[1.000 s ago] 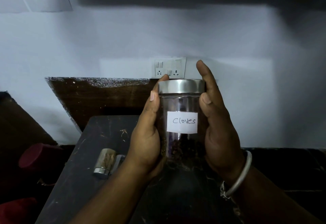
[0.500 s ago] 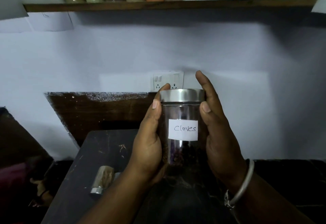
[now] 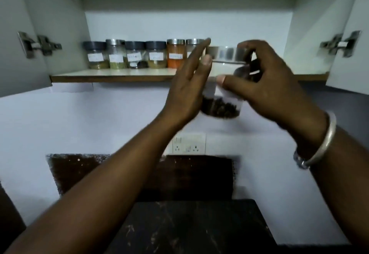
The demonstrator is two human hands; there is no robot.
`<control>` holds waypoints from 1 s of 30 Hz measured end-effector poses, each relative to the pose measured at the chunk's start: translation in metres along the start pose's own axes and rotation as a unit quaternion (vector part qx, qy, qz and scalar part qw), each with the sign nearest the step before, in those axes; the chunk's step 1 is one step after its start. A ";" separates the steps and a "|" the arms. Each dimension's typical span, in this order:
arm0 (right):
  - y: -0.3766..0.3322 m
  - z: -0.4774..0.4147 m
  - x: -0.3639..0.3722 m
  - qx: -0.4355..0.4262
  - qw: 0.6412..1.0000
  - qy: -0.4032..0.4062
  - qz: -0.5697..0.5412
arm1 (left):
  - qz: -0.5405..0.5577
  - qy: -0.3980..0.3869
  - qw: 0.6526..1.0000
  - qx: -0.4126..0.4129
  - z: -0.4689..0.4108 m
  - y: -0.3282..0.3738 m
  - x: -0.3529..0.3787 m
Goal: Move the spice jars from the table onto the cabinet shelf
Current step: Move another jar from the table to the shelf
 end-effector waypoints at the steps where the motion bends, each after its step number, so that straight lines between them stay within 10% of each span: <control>1: 0.002 -0.024 -0.006 0.001 1.000 0.021 0.018 | -0.053 0.001 0.998 0.025 -0.025 -0.007 -0.004; 12: 0.115 -0.228 0.041 0.128 0.985 -0.019 0.118 | -0.487 -0.162 0.855 -0.074 -0.120 -0.154 -0.014; 30: 0.176 -0.335 0.115 0.225 0.954 -0.111 0.163 | -0.542 -0.048 0.838 0.046 -0.117 -0.166 -0.010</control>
Point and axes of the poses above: each hand's wrist, its own z-axis away from the middle knuckle, its own x-axis out of the palm, y = z × x, the point moved 7 cm from there along -z, towards the middle knuckle, and after that the axes turned 10 degrees about x, right-handed, at the moved point
